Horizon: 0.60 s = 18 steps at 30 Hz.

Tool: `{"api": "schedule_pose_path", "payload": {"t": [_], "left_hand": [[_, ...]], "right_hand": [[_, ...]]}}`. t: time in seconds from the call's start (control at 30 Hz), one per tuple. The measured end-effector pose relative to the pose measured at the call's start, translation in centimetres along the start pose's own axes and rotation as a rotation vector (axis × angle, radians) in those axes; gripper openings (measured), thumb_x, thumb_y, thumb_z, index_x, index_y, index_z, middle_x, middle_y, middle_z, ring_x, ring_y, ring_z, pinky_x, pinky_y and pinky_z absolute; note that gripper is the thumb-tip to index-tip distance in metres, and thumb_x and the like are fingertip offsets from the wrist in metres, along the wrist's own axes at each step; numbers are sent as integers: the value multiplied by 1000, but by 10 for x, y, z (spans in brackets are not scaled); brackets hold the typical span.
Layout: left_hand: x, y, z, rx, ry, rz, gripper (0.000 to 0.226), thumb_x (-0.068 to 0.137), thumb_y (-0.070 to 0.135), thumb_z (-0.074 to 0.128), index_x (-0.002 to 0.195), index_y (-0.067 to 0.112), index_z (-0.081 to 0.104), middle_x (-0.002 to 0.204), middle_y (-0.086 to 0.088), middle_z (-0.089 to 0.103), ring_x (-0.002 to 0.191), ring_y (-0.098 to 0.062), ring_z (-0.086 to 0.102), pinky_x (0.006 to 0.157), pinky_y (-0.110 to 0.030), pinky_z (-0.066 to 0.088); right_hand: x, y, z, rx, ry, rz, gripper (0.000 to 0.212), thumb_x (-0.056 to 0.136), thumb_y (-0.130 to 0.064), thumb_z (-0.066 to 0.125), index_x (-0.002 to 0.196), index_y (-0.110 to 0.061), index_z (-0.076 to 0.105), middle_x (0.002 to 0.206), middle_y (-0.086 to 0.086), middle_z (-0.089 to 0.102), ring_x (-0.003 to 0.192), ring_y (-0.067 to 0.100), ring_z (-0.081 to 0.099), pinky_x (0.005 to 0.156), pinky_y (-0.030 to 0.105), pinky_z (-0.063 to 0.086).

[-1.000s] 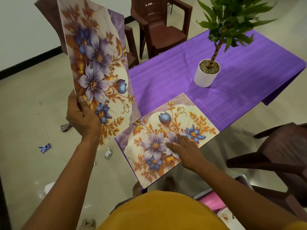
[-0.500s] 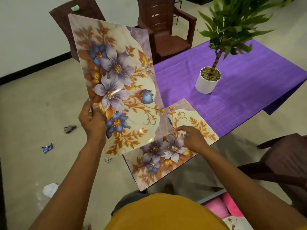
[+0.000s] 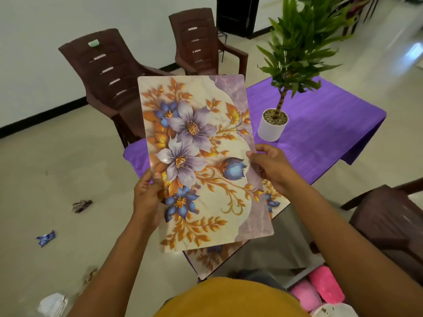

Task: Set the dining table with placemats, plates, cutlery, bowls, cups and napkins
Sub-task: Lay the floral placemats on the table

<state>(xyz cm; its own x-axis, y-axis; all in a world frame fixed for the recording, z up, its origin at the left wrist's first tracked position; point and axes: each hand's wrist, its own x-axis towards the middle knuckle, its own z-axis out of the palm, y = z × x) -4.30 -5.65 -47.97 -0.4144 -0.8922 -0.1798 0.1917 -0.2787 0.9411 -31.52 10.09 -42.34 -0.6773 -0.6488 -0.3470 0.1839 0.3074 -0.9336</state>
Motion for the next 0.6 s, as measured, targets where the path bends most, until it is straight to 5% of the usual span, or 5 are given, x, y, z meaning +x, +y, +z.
{"api": "schedule_pose_path", "payload": {"t": [0.23, 0.33, 0.5, 0.6], "left_hand": [[-12, -9, 13, -23, -58, -32, 37, 108, 20, 49, 143, 11, 59, 135, -8, 70, 122, -32, 68, 99, -44, 59], [-14, -9, 30, 21, -95, -46, 33, 110, 21, 46, 139, 16, 61, 133, -4, 71, 121, -28, 69, 96, -40, 60], [-8, -16, 57, -21, -108, -207, 58, 102, 54, 46, 143, 16, 60, 138, -12, 68, 126, -38, 65, 112, -62, 45], [-1, -30, 73, -41, -129, -226, 59, 105, 52, 43, 149, 15, 55, 145, -14, 62, 133, -39, 59, 117, -63, 39]], "right_hand": [[-10, 19, -4, 170, 177, -90, 27, 91, -3, 74, 115, -15, 70, 105, 11, 78, 96, 28, 75, 84, 41, 61], [-10, 17, -17, 224, 215, -124, 29, 92, 0, 72, 117, -14, 70, 104, 10, 77, 92, 22, 74, 73, 31, 60], [2, 10, -44, 312, 198, -156, 26, 91, 5, 70, 108, -15, 74, 94, 4, 76, 87, 18, 73, 74, 31, 62], [19, 9, -64, 310, 170, -153, 23, 90, 4, 72, 105, -12, 75, 82, -3, 73, 82, 17, 71, 74, 30, 61]]}}
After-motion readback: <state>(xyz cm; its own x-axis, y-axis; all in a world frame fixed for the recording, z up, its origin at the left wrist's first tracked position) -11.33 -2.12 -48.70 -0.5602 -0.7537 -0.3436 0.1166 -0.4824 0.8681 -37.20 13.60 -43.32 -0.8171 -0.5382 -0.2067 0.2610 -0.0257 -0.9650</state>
